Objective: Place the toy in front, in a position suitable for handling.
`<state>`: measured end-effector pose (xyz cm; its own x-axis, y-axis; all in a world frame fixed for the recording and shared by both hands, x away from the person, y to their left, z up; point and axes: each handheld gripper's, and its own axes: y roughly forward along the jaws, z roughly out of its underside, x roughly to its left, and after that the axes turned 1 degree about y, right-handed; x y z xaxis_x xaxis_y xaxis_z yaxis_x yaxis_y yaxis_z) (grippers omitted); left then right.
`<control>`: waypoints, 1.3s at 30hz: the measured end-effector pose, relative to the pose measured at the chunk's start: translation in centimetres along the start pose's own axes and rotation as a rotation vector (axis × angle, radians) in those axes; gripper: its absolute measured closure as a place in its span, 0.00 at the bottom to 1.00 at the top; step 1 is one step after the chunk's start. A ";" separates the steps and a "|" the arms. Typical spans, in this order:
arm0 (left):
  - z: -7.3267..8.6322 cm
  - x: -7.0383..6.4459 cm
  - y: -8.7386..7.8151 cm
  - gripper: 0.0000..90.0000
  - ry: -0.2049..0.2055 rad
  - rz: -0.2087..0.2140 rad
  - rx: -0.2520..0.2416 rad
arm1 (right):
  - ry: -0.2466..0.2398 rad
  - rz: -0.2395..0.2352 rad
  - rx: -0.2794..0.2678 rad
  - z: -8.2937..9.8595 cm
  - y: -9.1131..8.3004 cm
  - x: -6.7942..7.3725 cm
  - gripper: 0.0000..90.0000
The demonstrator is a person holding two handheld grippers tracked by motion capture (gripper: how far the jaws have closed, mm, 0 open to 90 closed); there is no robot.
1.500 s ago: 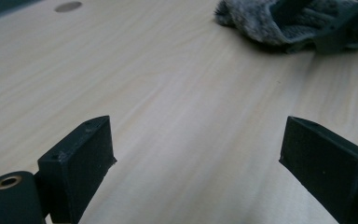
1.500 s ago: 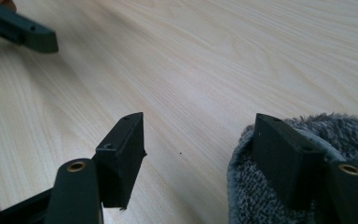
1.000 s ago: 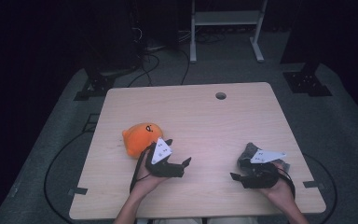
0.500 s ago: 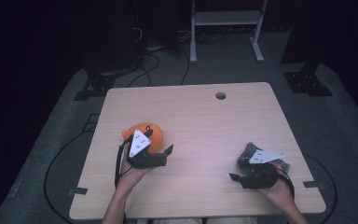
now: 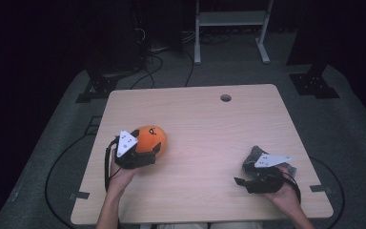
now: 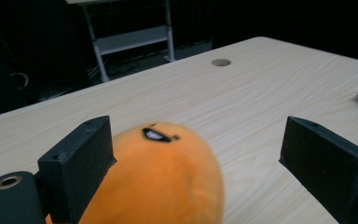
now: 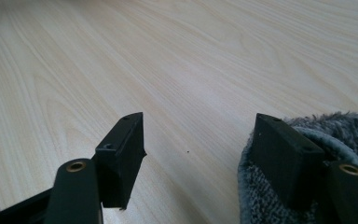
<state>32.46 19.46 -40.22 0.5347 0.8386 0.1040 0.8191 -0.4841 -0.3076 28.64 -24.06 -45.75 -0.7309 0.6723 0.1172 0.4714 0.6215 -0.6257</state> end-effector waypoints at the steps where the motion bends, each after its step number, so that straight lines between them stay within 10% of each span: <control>1: 0.2 0.3 0.0 0.10 -0.003 -0.010 0.011 | 0.000 0.000 0.002 0.0 0.0 0.0 0.37; 30: 3.0 2.4 2.0 0.24 -0.046 -0.087 0.159 | -0.008 -0.005 -0.002 0.1 -0.3 0.2 0.38; 39: 3.5 1.4 2.4 0.34 0.017 -0.131 0.193 | -0.007 -0.007 -0.002 0.1 -0.2 0.3 0.38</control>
<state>34.47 20.38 -44.10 0.4307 0.8863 0.1703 0.8280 -0.3129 -0.4654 28.28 -24.05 -45.64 -0.7377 0.6651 0.1160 0.4674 0.6271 -0.6231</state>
